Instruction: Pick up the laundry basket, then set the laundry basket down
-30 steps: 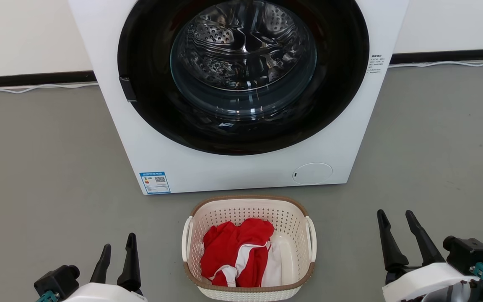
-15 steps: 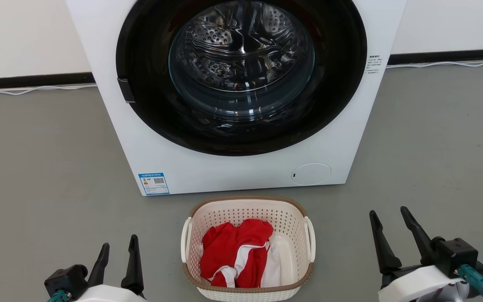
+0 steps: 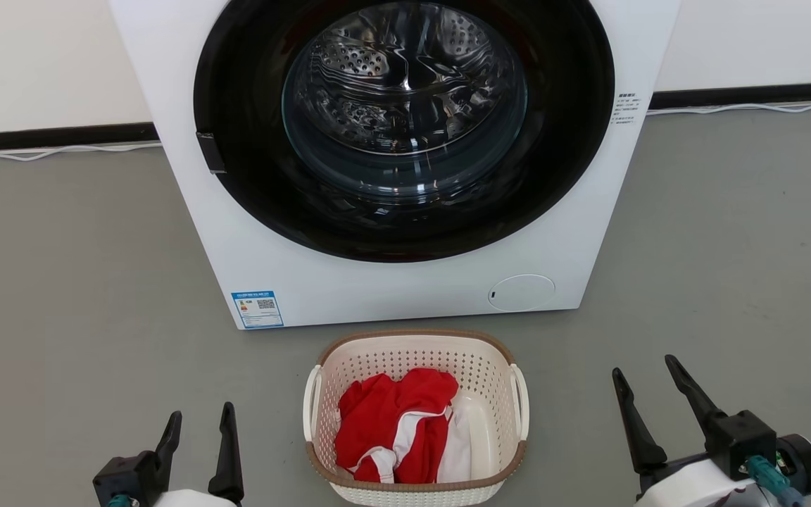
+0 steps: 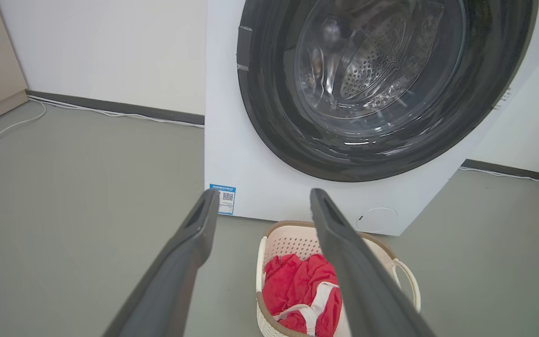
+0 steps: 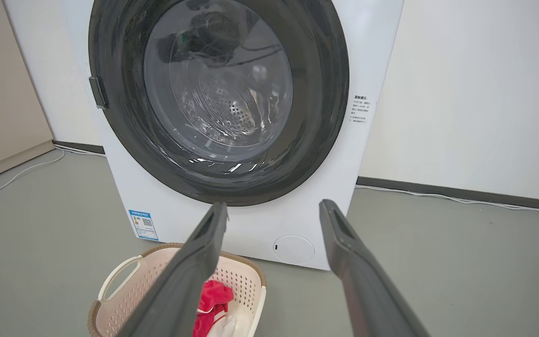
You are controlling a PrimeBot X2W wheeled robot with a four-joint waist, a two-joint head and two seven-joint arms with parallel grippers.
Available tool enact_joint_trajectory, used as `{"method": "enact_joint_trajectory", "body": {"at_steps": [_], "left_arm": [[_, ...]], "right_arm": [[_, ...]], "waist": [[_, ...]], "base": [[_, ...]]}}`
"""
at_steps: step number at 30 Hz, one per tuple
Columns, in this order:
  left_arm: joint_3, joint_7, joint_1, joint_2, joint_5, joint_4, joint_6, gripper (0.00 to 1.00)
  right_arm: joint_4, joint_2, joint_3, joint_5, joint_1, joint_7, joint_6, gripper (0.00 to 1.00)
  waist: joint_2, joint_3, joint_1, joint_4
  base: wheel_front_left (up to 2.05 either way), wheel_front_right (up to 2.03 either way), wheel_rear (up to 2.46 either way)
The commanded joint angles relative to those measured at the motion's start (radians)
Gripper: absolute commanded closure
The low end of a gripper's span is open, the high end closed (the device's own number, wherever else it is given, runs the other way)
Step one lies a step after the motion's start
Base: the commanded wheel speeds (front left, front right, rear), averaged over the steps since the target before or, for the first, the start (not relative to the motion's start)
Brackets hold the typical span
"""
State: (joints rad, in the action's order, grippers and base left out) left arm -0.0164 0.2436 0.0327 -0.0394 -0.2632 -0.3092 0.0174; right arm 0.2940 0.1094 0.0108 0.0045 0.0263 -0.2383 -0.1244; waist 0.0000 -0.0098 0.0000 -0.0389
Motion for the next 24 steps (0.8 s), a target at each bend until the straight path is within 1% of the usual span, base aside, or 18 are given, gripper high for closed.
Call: {"method": "enact_joint_trajectory", "body": {"at_steps": [1,24], "left_arm": [[-0.027,0.018,-0.023,-0.011,0.041,0.024,-0.009,0.0],[-0.037,0.018,-0.026,-0.011,0.046,0.016,-0.007,0.0]], "right_arm": [[-0.018,0.013,0.025,-0.044,0.042,-0.024,-0.006,0.0],[0.0,0.004,0.005,-0.03,0.045,-0.024,-0.006,0.0]], "waist": [[0.0,0.001,0.0,0.0],[0.0,0.013,0.0,0.0]], "base": [[0.0,0.0,0.0],[0.0,0.0,0.0]]}}
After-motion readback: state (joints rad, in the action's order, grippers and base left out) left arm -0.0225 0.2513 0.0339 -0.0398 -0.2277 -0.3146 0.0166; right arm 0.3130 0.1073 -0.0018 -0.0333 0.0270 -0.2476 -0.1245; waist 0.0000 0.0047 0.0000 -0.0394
